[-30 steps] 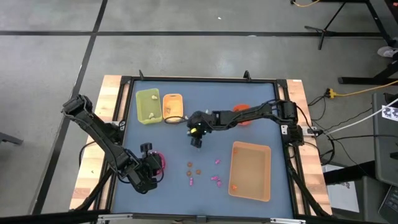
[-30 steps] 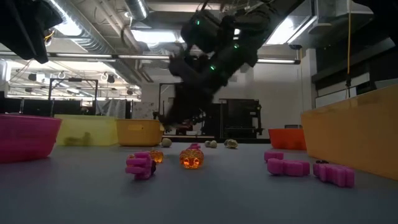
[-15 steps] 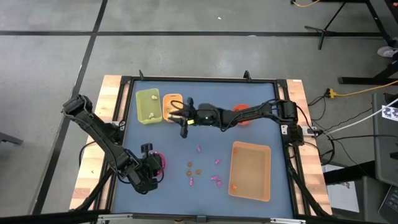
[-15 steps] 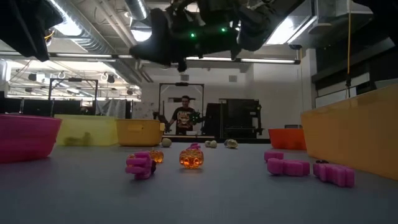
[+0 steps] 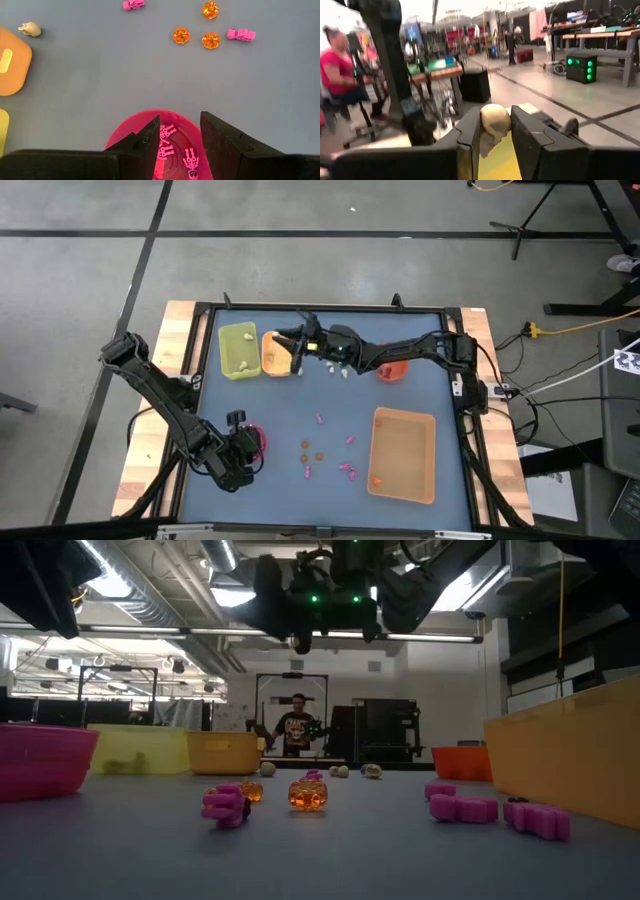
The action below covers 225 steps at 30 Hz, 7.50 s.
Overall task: Sort Halloween decoration
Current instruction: Put the white skull toy into the yellow bin, then put the small white skull toy into the yellow bin
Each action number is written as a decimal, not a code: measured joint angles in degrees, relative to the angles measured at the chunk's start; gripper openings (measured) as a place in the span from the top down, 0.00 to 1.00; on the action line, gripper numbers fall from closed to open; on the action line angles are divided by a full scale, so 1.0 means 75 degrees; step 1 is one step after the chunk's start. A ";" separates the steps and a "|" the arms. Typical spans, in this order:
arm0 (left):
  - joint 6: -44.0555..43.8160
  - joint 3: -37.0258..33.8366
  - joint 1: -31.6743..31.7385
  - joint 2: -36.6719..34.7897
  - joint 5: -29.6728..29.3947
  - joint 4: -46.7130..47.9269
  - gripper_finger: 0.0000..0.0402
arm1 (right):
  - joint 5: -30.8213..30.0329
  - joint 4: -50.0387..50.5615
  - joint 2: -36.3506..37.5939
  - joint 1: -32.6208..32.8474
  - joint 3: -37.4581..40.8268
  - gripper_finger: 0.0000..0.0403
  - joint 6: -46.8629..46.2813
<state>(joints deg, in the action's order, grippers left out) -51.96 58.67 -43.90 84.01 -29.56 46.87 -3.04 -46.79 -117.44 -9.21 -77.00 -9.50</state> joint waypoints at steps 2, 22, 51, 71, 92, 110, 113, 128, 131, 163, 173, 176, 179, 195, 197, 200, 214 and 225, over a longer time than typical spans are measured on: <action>0.0000 0.0000 0.0000 0.0000 0.0000 -0.0002 0.69 | -0.0013 -0.0289 -0.0116 0.0011 -0.0202 0.79 -0.0199; 0.0003 0.0009 0.0000 -0.0003 0.0003 -0.0089 0.69 | 0.0279 0.2619 -0.3123 0.0008 -0.4796 0.77 -0.0070; 0.0006 0.0006 -0.0003 -0.0003 0.0012 -0.0090 0.69 | 0.0131 0.3083 -0.3484 -0.0026 -0.4796 0.56 -0.0196; 0.0597 0.0000 0.0217 -0.0003 -0.0578 -0.0665 0.69 | 0.1135 0.9680 -0.0616 -0.0026 -0.4805 0.57 0.2366; 0.4661 -0.0406 0.2992 -0.1888 -0.0924 -0.0766 0.69 | 0.0143 1.4138 0.0672 -0.0026 -0.4229 0.57 0.2419; 0.4141 -0.3738 0.3031 -0.5394 -0.0388 -0.3194 0.69 | -0.0055 1.1015 0.0666 -0.0026 -0.1258 0.57 -0.0450; 0.4137 -0.3819 0.3031 -0.5370 -0.0312 -0.3264 0.69 | -0.0532 1.0524 0.0666 -0.0026 -0.0899 0.57 -0.1400; 0.4141 -0.3824 0.3031 -0.5313 -0.0309 -0.3351 0.69 | -0.1461 1.0267 0.0295 -0.0017 -0.0632 0.57 -0.3698; 0.4140 -0.3824 0.3031 -0.5313 -0.0308 -0.3357 0.69 | -0.1460 1.0247 0.0033 -0.0017 -0.0632 0.57 -0.3722; 0.4144 -0.3822 0.3031 -0.5313 -0.0309 -0.3347 0.69 | -0.1243 1.0577 -0.0489 -0.0015 -0.0667 0.57 -0.3957; 0.4144 -0.3821 0.3028 -0.5310 -0.0309 -0.3344 0.69 | -0.1149 1.0535 -0.0541 -0.0017 -0.0664 0.73 -0.3951; 0.4146 -0.3821 0.3028 -0.5310 -0.0309 -0.3343 0.69 | -0.1120 1.0532 -0.0546 -0.0017 -0.0661 0.79 -0.3931; 0.4147 -0.3821 0.3028 -0.5310 -0.0309 -0.3343 0.69 | -0.1118 1.0544 -0.0545 -0.0017 -0.0657 0.84 -0.3895; 0.4147 -0.3821 0.3028 -0.5310 -0.0309 -0.3343 0.69 | -0.0775 1.1227 -0.0633 -0.0035 -0.1933 0.84 -0.2836; 0.4147 -0.3821 0.3028 -0.5310 -0.0306 -0.3345 0.69 | -0.0787 1.1250 -0.0605 -0.0032 -0.2368 0.84 -0.2561; 0.4150 -0.3821 0.3028 -0.5310 -0.0309 -0.3346 0.69 | -0.0796 1.1086 -0.0608 -0.0031 -0.2862 0.84 -0.2107; 0.4148 -0.3821 0.3028 -0.5313 -0.0309 -0.3345 0.69 | -0.0847 0.6772 -0.1094 -0.0023 -0.3036 0.84 -0.0865; 0.4150 -0.3821 0.3029 -0.5310 -0.0308 -0.3344 0.69 | -0.0847 0.6234 -0.1496 -0.0026 -0.3036 0.84 -0.0862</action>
<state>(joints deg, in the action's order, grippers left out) -20.84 30.02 -21.18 44.18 -31.87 21.79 -9.39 -0.03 -128.66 -9.41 -99.77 -15.97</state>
